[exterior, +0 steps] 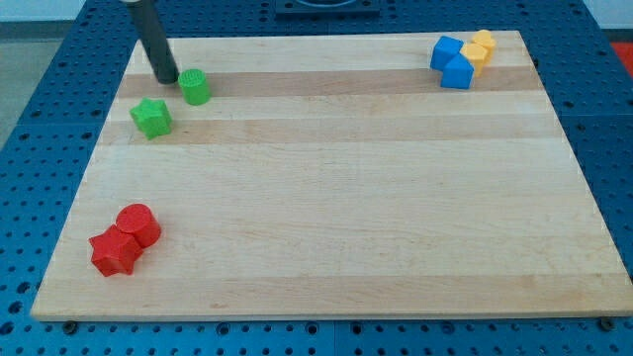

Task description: Place the green circle right to the green star

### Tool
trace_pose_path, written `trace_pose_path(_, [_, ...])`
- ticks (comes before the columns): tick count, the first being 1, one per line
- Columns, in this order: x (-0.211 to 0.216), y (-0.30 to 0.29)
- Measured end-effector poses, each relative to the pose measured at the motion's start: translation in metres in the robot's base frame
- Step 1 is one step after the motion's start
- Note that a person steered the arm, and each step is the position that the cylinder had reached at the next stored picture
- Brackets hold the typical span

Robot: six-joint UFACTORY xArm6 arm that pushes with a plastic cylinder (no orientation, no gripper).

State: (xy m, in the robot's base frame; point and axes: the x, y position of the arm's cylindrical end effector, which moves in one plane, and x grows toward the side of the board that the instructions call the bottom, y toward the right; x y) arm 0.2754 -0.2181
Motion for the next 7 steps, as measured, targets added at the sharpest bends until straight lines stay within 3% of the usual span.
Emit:
trace_pose_path(4, [-0.001, 0.059])
trace_pose_path(7, [0.045, 0.059])
